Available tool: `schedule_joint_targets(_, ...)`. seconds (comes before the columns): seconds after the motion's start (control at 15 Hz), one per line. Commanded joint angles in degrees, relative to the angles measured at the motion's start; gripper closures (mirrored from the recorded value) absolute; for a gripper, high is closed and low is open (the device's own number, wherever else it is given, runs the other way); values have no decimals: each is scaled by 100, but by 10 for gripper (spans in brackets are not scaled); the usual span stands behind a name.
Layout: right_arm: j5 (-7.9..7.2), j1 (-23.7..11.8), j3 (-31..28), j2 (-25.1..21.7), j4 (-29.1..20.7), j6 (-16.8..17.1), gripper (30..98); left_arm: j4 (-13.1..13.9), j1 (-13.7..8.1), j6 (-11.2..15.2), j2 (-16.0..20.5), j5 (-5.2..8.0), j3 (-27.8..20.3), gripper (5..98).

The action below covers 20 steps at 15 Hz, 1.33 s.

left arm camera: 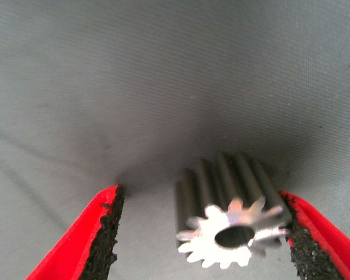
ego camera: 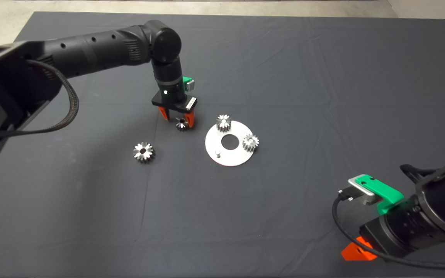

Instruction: Remove an incorrectly installed larger gear and replace it with the correct smaller gear

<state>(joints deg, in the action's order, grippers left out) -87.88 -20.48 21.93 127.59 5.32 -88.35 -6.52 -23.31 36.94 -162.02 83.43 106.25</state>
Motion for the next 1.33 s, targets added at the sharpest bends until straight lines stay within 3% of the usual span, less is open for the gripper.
schedule_joint_targets(0.0, -458, -139, -6, -36, -233, -25, 308, -34, -16, 15, -54, 15, -36, 390)
schedule_joint_targets(0.33, -449, -194, 3, 8, -285, -25, 308, -34, -34, 24, -80, 42, -10, 434)
schedule_joint_targets(1.0, -440, -194, -21, 43, -294, -27, 308, -31, -51, 15, -98, 85, -10, 633)
schedule_joint_targets(1.27, -440, -194, -6, 52, -285, -32, 308, -32, -69, 24, -105, 103, -36, 658)
